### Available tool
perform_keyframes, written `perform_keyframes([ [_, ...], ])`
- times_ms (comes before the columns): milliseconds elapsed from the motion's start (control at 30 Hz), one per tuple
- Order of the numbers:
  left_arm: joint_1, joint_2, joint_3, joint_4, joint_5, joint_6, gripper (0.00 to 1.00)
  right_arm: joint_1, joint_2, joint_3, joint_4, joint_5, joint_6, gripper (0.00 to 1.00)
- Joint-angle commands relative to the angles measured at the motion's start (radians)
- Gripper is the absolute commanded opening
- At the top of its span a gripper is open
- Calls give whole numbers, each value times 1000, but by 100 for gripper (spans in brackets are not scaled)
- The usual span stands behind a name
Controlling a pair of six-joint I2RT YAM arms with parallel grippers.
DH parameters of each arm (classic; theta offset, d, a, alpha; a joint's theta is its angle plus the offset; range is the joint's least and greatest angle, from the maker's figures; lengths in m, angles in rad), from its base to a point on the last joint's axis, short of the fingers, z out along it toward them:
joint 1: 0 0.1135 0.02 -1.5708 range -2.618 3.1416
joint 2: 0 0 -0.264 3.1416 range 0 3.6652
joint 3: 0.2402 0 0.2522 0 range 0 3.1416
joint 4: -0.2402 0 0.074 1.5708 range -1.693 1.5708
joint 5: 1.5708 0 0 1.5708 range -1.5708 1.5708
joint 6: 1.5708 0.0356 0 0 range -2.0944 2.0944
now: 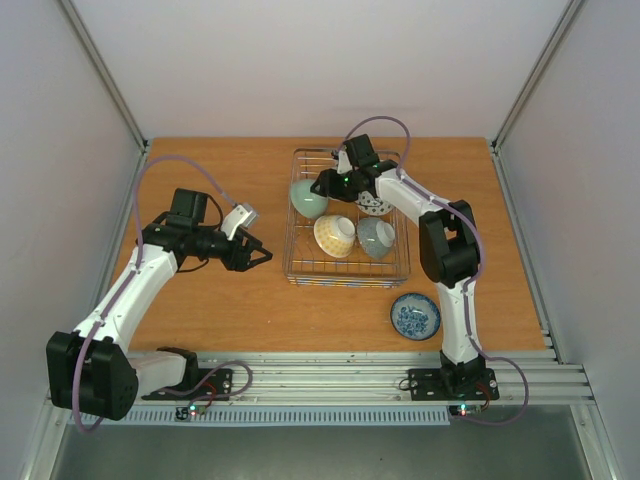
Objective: Load the bowls into the dish rack
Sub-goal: Adjust the bowl in the dish rack.
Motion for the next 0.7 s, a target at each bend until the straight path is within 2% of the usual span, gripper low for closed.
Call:
perform_keyframes([
  [0, 5, -9, -11, 27, -3, 18, 57, 6, -18, -9, 25, 18, -12, 51],
  [167, 5, -14, -10, 27, -6, 17, 57, 6, -34, -6, 23, 29, -21, 26],
  [300, 5, -16, -10, 28, -7, 17, 57, 6, -43, -8, 20, 38, -26, 12],
  [500, 5, -18, -11, 27, -6, 18, 57, 6, -72, -17, 11, 52, -41, 3],
  [667, 5, -16, -11, 29, -5, 17, 57, 7, -117, -21, -6, 58, -63, 1],
])
